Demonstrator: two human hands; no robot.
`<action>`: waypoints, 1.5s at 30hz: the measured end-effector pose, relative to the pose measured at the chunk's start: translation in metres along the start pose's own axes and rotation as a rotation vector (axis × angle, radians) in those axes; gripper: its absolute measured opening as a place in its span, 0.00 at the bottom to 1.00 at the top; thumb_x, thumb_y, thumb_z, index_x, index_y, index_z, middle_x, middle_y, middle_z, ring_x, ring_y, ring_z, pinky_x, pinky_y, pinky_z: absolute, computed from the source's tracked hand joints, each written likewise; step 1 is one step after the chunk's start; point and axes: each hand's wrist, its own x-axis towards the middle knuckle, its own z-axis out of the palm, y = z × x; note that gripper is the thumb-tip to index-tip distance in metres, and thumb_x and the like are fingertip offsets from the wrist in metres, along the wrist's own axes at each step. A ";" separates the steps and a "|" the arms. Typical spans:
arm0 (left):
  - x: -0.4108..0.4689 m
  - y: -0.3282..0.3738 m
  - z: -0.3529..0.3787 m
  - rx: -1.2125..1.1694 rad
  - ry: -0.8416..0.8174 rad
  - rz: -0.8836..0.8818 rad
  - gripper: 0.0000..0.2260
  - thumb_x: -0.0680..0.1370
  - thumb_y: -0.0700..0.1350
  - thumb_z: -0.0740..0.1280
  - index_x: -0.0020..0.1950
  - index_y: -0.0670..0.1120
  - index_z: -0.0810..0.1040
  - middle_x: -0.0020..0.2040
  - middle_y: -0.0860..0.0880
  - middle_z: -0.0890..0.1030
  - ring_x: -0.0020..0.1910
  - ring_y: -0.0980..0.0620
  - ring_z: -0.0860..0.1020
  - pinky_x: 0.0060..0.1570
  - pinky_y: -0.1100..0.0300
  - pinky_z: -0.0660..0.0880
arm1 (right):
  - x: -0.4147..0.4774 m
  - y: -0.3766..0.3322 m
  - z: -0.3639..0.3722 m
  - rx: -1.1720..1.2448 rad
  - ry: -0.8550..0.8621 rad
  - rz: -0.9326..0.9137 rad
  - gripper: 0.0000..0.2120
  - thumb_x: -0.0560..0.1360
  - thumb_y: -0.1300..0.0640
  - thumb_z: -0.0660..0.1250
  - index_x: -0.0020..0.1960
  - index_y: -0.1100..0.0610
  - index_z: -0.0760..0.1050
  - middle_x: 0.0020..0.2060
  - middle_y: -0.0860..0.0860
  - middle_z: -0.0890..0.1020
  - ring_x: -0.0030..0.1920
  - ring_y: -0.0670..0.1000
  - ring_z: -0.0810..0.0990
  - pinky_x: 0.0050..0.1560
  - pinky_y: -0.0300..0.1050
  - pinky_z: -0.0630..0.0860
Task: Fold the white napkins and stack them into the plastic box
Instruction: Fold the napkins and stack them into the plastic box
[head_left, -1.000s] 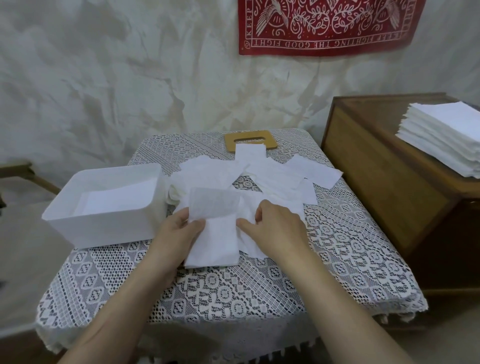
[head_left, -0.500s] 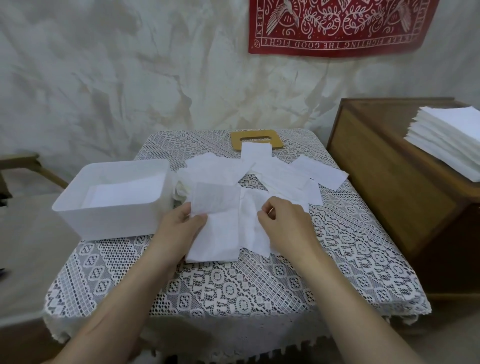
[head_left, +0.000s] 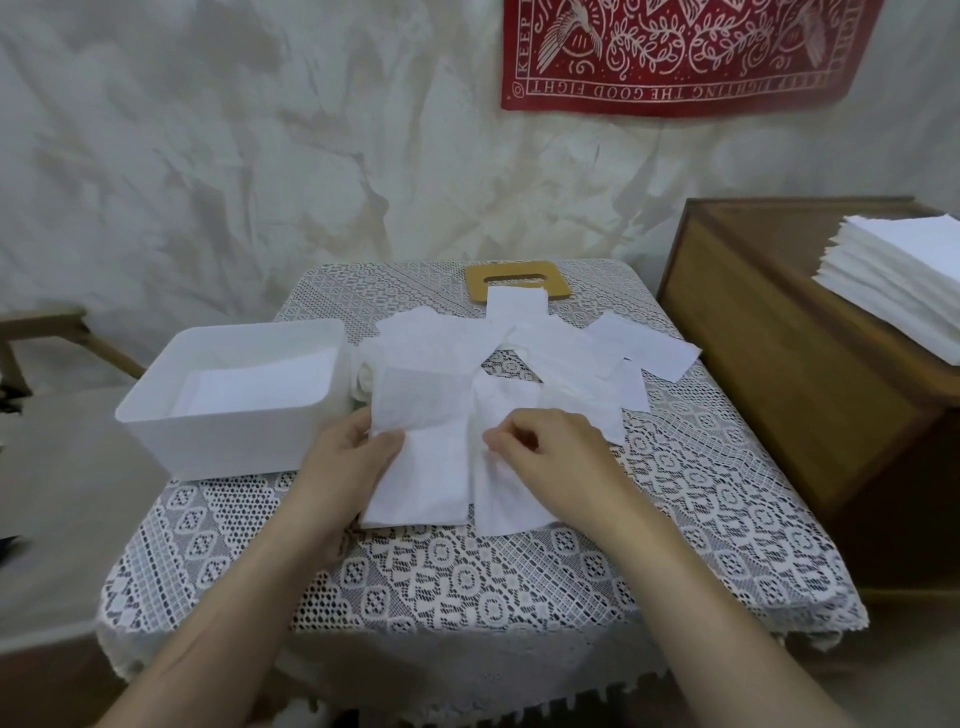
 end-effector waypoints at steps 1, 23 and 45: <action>0.000 0.000 -0.001 0.002 -0.002 0.001 0.11 0.84 0.40 0.64 0.57 0.53 0.83 0.49 0.54 0.88 0.45 0.53 0.87 0.39 0.60 0.81 | 0.001 0.002 -0.001 -0.017 0.021 0.021 0.17 0.82 0.44 0.63 0.45 0.54 0.80 0.36 0.49 0.82 0.35 0.50 0.77 0.37 0.44 0.70; 0.000 0.001 0.003 -0.063 -0.014 -0.039 0.11 0.84 0.39 0.64 0.59 0.52 0.82 0.50 0.52 0.88 0.46 0.51 0.87 0.38 0.59 0.82 | 0.012 0.019 -0.012 0.467 -0.064 0.385 0.12 0.78 0.50 0.71 0.49 0.61 0.82 0.30 0.45 0.80 0.26 0.40 0.76 0.33 0.37 0.66; -0.008 0.004 0.039 -0.399 -0.090 -0.126 0.11 0.86 0.42 0.60 0.62 0.48 0.81 0.56 0.50 0.87 0.54 0.51 0.86 0.44 0.54 0.83 | 0.001 -0.002 -0.017 0.899 0.085 0.237 0.04 0.80 0.58 0.69 0.48 0.57 0.82 0.39 0.51 0.86 0.36 0.47 0.83 0.35 0.41 0.76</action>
